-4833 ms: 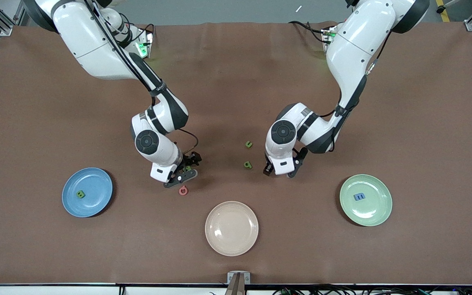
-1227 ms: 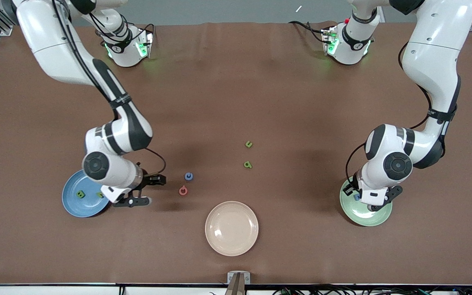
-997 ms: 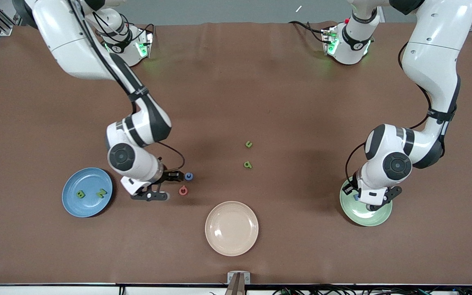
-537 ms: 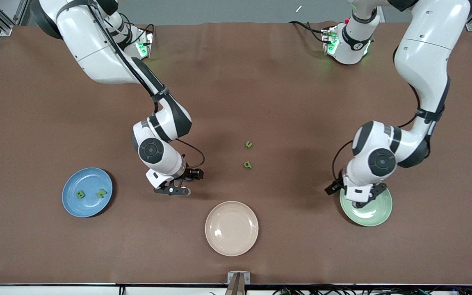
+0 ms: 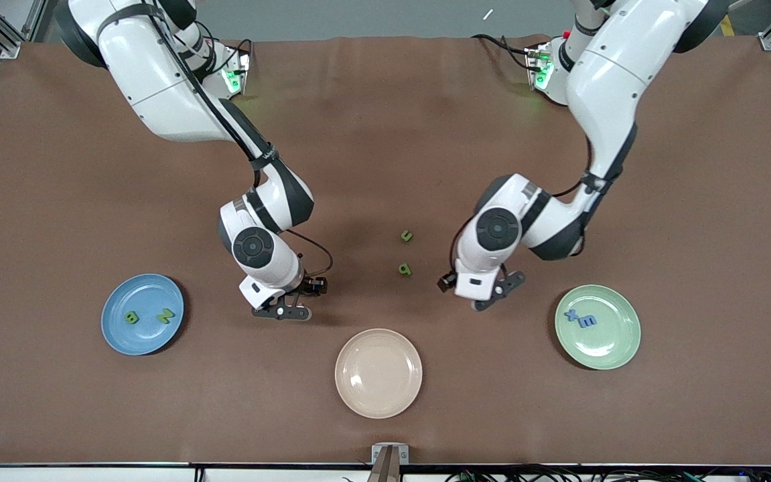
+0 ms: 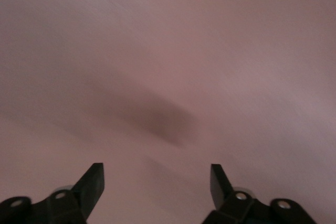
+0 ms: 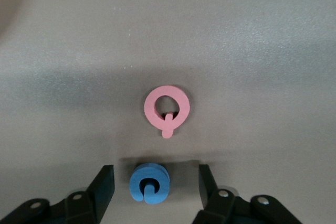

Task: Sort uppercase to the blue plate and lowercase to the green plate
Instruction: 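Grasp the blue c with the right gripper while the left gripper grasps green b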

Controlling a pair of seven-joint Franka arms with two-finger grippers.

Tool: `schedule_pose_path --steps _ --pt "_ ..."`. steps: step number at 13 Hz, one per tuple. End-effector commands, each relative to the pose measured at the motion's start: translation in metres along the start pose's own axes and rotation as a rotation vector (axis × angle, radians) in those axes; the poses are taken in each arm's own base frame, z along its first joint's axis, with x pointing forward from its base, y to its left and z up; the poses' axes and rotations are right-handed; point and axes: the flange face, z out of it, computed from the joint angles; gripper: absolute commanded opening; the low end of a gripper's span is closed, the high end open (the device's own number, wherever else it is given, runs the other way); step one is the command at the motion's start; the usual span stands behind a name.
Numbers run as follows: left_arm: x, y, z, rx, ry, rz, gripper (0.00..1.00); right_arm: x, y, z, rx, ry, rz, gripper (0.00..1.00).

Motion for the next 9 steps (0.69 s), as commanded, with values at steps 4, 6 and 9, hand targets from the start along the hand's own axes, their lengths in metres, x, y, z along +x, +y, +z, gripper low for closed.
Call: schedule_pose_path --steps 4,6,9 --pt "-0.063 0.068 0.022 -0.073 0.019 0.092 0.63 -0.012 -0.012 0.003 -0.015 0.004 0.027 0.4" --pt "-0.072 0.073 0.03 -0.061 0.038 0.107 0.6 -0.011 -0.011 0.003 -0.016 0.003 0.028 0.25" --pt "-0.072 0.072 0.036 -0.051 0.037 0.111 0.59 -0.006 -0.005 -0.001 -0.018 0.003 0.028 0.08"
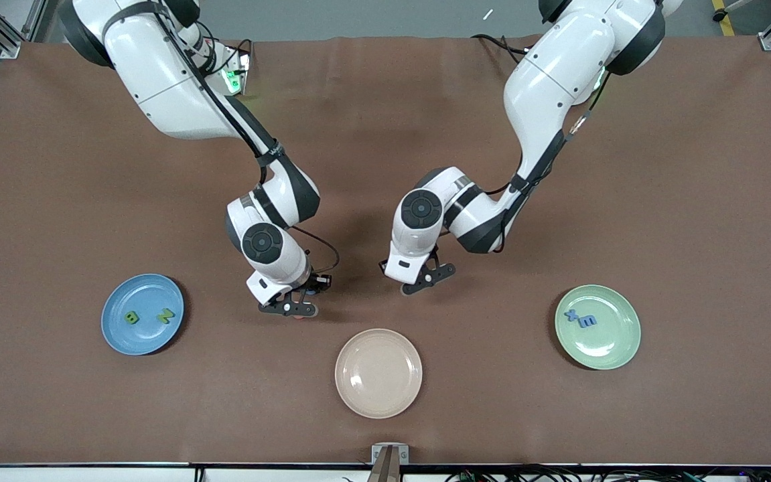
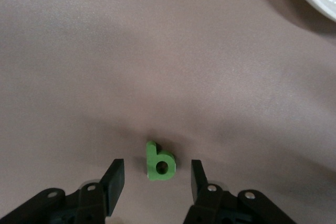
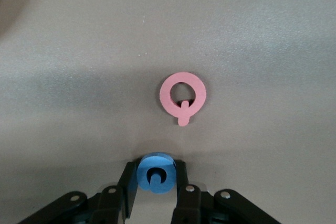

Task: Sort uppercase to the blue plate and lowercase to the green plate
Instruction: 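Grasp the blue c with the right gripper while the left gripper grasps green b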

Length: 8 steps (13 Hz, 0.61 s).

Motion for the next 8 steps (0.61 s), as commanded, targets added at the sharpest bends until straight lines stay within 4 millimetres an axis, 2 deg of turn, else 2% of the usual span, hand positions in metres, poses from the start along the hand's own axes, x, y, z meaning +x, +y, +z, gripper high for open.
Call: schedule_pose_path --steps 1,3,6,8 --pt "0.007 0.001 0.008 0.005 0.01 -0.008 0.57 0.007 0.011 -0.009 -0.011 0.012 0.013 0.05" --pt "0.008 0.0 0.015 0.008 0.008 -0.007 0.52 0.028 0.037 -0.023 -0.021 0.016 -0.014 0.04" --pt "0.006 -0.002 0.018 0.012 0.003 -0.009 0.37 0.072 0.118 -0.047 -0.041 -0.037 -0.094 0.04" --pt "0.008 -0.002 0.016 0.01 0.002 -0.014 0.18 0.093 0.173 -0.054 -0.033 -0.045 -0.182 0.04"
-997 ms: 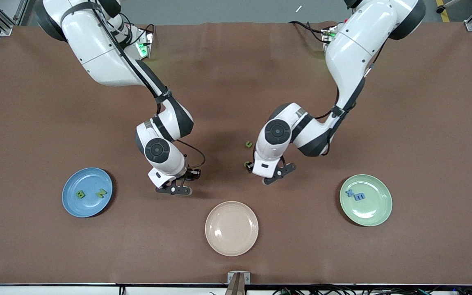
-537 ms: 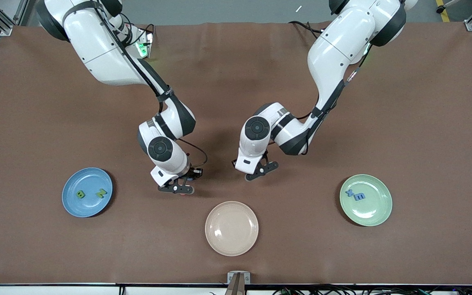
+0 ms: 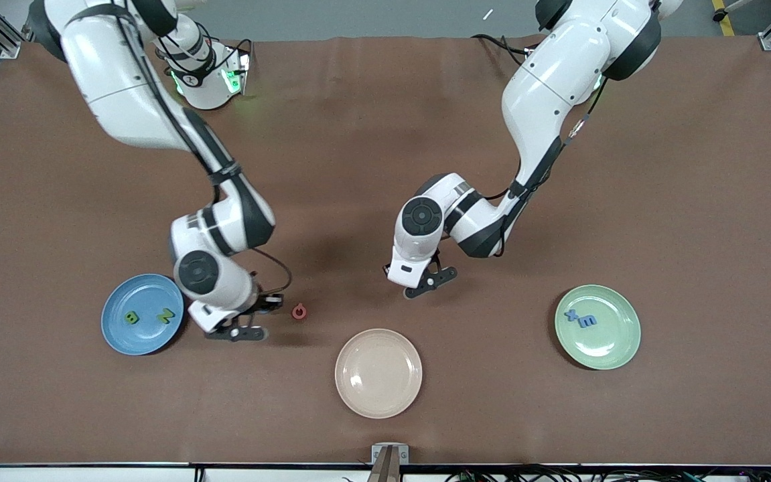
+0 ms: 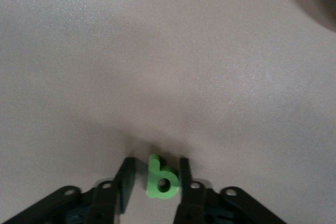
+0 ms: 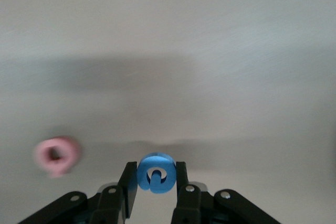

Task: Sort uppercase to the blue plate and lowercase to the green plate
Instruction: 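Place the c on the blue plate while the left gripper places b on green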

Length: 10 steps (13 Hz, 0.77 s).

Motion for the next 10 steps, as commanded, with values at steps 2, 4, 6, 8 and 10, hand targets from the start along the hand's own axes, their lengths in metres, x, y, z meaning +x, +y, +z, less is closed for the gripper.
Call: schedule_pose_path --steps 2,4,6,8,10 --pt "0.012 -0.001 -0.007 -0.005 0.018 -0.013 0.02 0.014 0.095 -0.011 0.016 -0.007 -0.17 0.04" --pt "0.034 -0.015 -0.023 0.001 0.045 -0.039 0.01 0.021 0.151 -0.021 0.016 -0.008 -0.258 0.04" --pt "0.068 -0.034 -0.055 -0.009 0.071 -0.074 0.01 0.022 0.196 -0.027 0.019 -0.016 -0.334 0.05" --pt "0.104 -0.056 -0.082 0.009 0.099 -0.045 0.01 0.018 0.238 -0.023 0.025 -0.021 -0.383 0.06" --pt "0.137 -0.078 -0.099 0.025 0.124 -0.037 0.02 0.007 0.259 -0.011 0.048 -0.083 -0.419 0.13"
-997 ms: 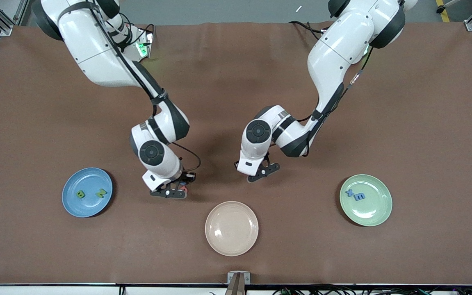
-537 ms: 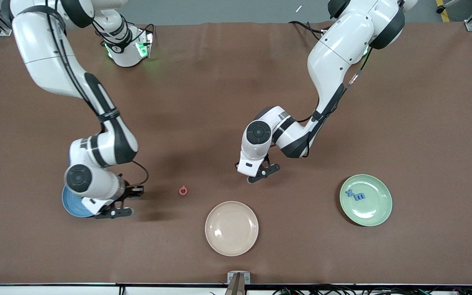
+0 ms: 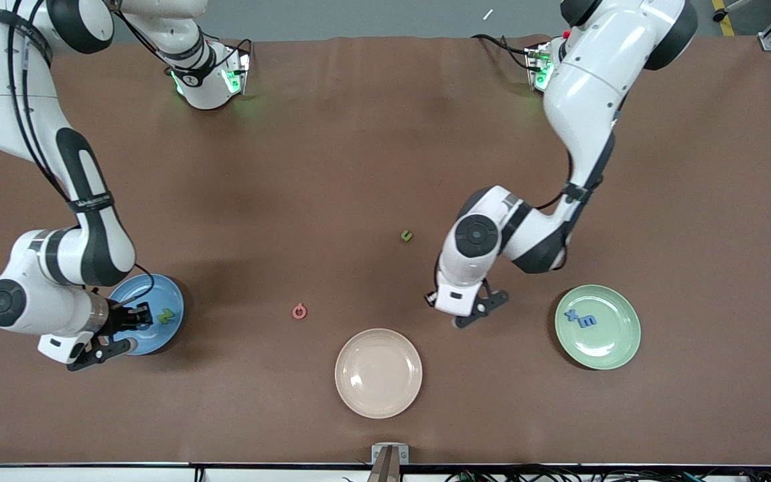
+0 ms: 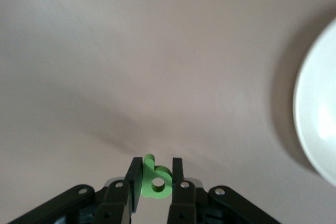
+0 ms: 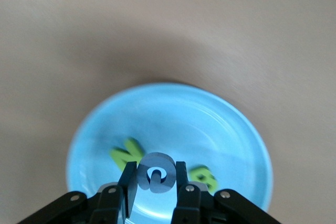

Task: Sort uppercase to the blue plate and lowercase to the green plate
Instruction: 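Place the c on the blue plate while the left gripper places b on green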

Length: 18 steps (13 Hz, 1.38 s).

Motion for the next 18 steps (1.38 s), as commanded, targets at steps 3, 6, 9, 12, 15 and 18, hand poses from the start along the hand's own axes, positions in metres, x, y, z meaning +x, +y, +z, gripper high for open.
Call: schedule_pose_path --steps 3,6,9,12,15,18 --pt "0.063 -0.055 -0.033 0.065 0.056 0.042 0.02 -0.034 0.007 0.024 0.098 -0.139 -0.045 0.46" --pt "0.11 -0.097 -0.038 0.085 0.066 0.058 0.02 -0.027 0.002 0.021 0.092 -0.12 -0.048 0.77" --pt "0.159 -0.151 -0.037 0.108 0.054 0.125 0.02 -0.007 -0.022 0.009 0.086 -0.083 -0.042 0.87" --pt "0.2 -0.21 -0.023 0.128 0.022 0.203 0.02 0.023 -0.078 0.001 0.121 -0.042 0.097 0.89" --pt "0.224 -0.248 -0.005 0.141 0.003 0.242 0.04 0.049 -0.133 -0.002 0.098 -0.003 0.258 0.89" --pt "0.234 -0.264 0.006 0.163 0.009 0.293 0.13 0.072 -0.195 -0.003 0.074 0.053 0.361 0.89"
